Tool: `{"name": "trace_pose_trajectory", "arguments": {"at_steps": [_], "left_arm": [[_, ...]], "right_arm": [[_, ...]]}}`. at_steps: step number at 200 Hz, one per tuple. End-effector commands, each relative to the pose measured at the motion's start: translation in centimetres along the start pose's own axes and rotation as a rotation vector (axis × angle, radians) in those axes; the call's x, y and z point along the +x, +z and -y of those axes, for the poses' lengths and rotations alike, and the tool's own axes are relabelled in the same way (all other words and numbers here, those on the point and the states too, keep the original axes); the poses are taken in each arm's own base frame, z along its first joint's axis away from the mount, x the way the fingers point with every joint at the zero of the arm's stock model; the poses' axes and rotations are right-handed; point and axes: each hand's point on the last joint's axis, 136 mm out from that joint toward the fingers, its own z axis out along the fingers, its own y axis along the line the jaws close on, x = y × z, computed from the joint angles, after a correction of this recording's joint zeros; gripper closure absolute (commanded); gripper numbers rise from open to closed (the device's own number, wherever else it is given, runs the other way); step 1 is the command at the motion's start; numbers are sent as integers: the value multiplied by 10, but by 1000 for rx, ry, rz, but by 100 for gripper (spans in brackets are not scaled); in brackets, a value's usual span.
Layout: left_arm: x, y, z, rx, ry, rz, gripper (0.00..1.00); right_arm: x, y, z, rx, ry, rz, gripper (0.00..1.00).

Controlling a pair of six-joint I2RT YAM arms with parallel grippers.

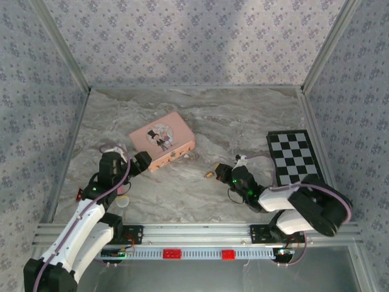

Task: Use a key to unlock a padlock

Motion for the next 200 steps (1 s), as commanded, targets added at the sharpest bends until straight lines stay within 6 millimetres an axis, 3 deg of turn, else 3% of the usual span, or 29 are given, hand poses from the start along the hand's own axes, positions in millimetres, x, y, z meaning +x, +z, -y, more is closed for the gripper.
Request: {"name": "trace_pose_trajectory", "arguments": {"at_steps": [1, 27, 46, 80, 185, 200], "left_arm": [[2, 3, -7, -19, 14, 2, 13], [2, 6, -9, -28, 9, -4, 14], [3, 8, -10, -30, 5, -12, 14], [4, 11, -10, -27, -13, -12, 13], [0, 5, -7, -29, -16, -1, 13], [-1, 4, -8, -35, -17, 2, 13]], "right_arm": [[11, -8, 25, 128, -131, -111, 100], [0, -24, 26, 161, -174, -100, 100], [-8, -39, 36, 210, -164, -68, 100], [-2, -58, 63, 252, -128, -78, 100], [2, -73, 97, 363, -66, -115, 100], [2, -74, 97, 372, -66, -115, 95]]}}
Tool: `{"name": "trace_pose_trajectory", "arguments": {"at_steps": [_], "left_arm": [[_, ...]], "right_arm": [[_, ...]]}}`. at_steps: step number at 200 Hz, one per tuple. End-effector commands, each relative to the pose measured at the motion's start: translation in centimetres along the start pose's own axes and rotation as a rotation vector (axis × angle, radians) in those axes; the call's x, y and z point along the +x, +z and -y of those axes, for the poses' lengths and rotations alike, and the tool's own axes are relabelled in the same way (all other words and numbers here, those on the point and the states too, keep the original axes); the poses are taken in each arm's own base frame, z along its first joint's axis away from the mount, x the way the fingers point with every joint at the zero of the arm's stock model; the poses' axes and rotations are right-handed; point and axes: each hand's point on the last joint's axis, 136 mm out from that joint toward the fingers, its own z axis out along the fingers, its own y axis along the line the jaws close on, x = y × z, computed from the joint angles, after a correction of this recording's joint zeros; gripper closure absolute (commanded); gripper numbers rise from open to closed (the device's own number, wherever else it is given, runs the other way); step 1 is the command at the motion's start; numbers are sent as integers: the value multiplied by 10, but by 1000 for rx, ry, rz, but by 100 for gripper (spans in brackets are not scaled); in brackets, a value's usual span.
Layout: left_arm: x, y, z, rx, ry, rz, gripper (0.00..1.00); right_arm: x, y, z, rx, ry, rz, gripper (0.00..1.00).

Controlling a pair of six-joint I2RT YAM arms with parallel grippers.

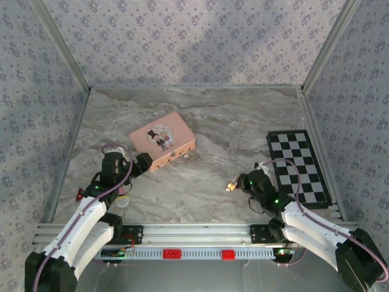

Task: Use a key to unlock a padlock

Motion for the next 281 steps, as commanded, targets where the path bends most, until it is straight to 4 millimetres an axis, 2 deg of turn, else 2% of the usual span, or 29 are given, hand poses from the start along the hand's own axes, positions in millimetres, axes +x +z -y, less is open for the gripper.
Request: {"name": "trace_pose_trajectory", "arguments": {"at_steps": [1, 48, 108, 132, 160, 178, 203, 215, 238, 261, 281], "left_arm": [[-8, -6, 2, -5, -8, 30, 13], [-12, -9, -1, -25, -2, 35, 13], [-28, -23, -10, -91, 44, 85, 13], [-42, -31, -14, -150, 106, 145, 12], [-62, -43, -40, -326, 172, 245, 12], [-76, -51, -48, -386, 189, 325, 9], [-98, -68, -60, -505, 208, 450, 3], [-108, -84, -77, -623, 172, 533, 0], [-117, -96, -94, -726, 152, 646, 0], [-124, -98, -104, -778, 182, 738, 0], [-129, -88, -108, -753, 212, 768, 0]], "right_arm": [[13, -1, 23, 87, -6, -51, 94], [9, -4, 25, 107, -3, -48, 68], [-11, -19, 15, 119, -89, -9, 51], [-30, -28, 2, 109, -169, 37, 48], [-61, -36, -18, 97, -355, 130, 47], [-82, -45, -28, 116, -462, 198, 45], [-115, -58, -39, 167, -601, 307, 35], [-133, -65, -34, 243, -628, 368, 28], [-163, -77, -12, 408, -606, 479, 25], [-177, -75, 8, 472, -567, 515, 24], [-182, -72, 31, 545, -521, 524, 23]]}}
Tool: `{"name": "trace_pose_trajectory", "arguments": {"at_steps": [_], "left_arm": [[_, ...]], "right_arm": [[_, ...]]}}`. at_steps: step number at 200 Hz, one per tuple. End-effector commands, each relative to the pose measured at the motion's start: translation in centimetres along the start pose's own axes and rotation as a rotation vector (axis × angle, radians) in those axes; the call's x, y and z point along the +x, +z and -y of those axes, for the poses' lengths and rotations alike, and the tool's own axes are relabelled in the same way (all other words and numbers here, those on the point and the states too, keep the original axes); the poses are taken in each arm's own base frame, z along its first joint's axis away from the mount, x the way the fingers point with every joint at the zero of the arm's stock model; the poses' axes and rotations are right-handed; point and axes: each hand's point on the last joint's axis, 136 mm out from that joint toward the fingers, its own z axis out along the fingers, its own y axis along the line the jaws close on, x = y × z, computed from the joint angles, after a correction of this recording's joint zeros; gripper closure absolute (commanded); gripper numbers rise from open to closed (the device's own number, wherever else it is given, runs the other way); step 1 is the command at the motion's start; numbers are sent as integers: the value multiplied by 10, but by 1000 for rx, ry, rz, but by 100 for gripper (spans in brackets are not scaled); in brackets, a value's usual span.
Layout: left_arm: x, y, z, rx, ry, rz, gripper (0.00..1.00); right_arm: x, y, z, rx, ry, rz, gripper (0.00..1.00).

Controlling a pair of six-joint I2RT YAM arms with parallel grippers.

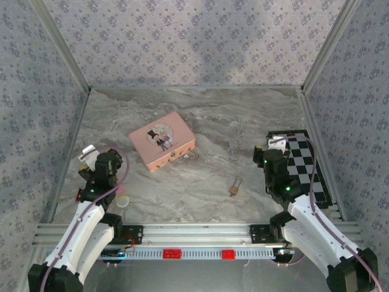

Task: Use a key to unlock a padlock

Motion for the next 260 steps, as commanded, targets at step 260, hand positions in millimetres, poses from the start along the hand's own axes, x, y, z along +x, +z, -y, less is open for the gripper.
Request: {"name": "trace_pose_trajectory", "arguments": {"at_steps": [260], "left_arm": [[39, 110, 103, 345, 318, 10, 0]], "right_arm": [[25, 100, -2, -108, -139, 91, 19]]}}
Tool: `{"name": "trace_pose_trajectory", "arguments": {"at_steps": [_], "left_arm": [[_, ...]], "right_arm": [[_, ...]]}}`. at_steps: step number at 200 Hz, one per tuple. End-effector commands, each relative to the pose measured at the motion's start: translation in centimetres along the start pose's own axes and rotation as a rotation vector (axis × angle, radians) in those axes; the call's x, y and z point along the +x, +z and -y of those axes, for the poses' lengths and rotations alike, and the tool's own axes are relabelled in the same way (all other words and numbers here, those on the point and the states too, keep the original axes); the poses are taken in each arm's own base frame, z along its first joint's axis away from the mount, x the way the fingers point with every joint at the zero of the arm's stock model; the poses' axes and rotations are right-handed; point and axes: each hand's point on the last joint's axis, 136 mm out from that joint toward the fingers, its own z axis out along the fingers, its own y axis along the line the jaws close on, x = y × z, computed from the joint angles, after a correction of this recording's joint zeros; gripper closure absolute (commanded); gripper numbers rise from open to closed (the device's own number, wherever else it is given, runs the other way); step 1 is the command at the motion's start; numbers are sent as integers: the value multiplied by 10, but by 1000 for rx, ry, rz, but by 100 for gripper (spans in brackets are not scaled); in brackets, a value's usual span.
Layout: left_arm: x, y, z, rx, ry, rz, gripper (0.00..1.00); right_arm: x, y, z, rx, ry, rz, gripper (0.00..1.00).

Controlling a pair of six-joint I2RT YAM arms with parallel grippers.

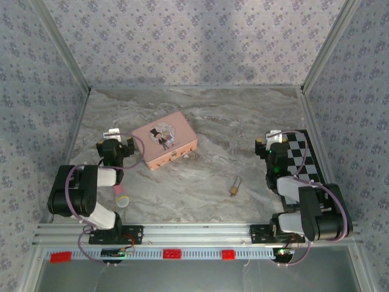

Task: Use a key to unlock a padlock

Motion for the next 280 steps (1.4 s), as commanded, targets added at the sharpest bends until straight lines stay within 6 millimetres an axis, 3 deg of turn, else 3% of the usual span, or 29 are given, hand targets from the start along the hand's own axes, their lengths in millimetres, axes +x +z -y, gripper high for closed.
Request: {"name": "trace_pose_trajectory", "arguments": {"at_steps": [1, 82, 136, 214, 224, 236, 280], "left_arm": [[-12, 3, 1, 13, -40, 37, 0], [-12, 3, 1, 13, -38, 38, 0], [-12, 3, 1, 14, -38, 38, 0], [-12, 3, 2, 14, -38, 38, 0], [-12, 3, 1, 12, -38, 39, 0], [-12, 3, 1, 13, -38, 39, 0], [-12, 3, 1, 13, -39, 38, 0]], "right_arm": [[-4, 3, -3, -50, 1, 21, 19], [8, 17, -12, -121, 20, 10, 19], [21, 38, -1, -90, 86, -68, 19], [23, 40, 4, -84, 109, -82, 17], [23, 40, 4, -85, 109, -82, 14], [23, 40, 4, -86, 110, -83, 1], [22, 40, 4, -84, 110, -80, 1]]}}
